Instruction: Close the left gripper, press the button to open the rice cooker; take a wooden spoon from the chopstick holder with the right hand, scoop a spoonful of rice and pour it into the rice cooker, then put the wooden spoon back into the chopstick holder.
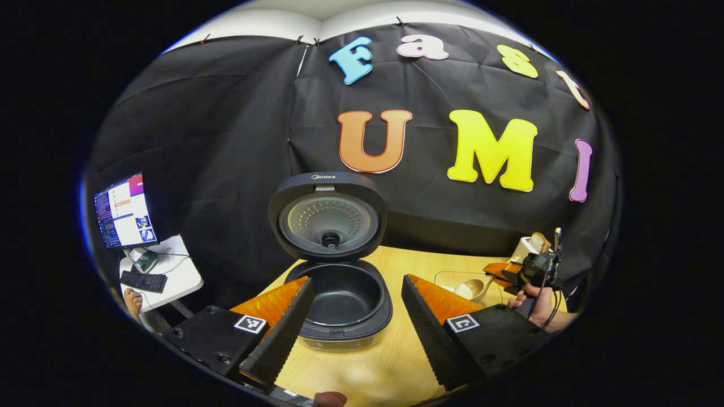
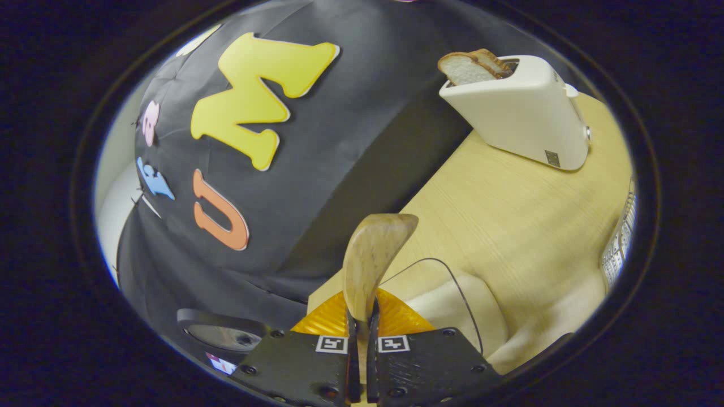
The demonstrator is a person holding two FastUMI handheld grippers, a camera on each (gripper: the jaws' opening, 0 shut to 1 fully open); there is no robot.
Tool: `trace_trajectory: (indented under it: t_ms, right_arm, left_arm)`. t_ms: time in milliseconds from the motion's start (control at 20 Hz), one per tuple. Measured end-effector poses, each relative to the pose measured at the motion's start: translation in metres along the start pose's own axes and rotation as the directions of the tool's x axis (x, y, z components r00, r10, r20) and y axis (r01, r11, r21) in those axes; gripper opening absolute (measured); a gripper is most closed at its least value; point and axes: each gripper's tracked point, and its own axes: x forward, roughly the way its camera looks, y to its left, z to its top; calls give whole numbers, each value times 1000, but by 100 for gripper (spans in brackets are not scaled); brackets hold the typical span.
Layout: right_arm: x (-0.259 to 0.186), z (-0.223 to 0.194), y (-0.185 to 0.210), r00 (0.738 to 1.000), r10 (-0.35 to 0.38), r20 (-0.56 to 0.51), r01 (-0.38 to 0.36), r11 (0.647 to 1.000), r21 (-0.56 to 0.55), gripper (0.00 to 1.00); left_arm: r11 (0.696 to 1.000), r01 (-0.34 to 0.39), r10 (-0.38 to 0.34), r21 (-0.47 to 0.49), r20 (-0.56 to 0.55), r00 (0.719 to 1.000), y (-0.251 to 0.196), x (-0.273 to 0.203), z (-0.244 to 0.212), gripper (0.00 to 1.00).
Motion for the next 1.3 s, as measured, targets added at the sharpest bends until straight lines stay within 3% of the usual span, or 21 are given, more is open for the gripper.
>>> trace_trajectory:
  t_ms: [350, 700, 1050, 1300]
  right_arm:
    - [-14, -7, 59, 994, 109, -18, -110, 994, -2, 5]
    - [-14, -69, 151, 967, 223, -127, -220, 975, 37, 5]
    - [3, -153, 225, 952, 209, -224, -250, 953, -171, 5]
    - [17, -194, 248, 960, 163, -228, -240, 899, -366, 6]
  left_arm:
    - [998, -60, 60, 12, 34, 998, 11, -14, 8, 100]
    - [988, -154, 155, -14, 84, 984, 53, -39, 12, 100]
    - [974, -223, 227, -47, 120, 966, 108, -67, 1, 100]
    - [955, -289, 297, -72, 135, 945, 149, -86, -9, 99]
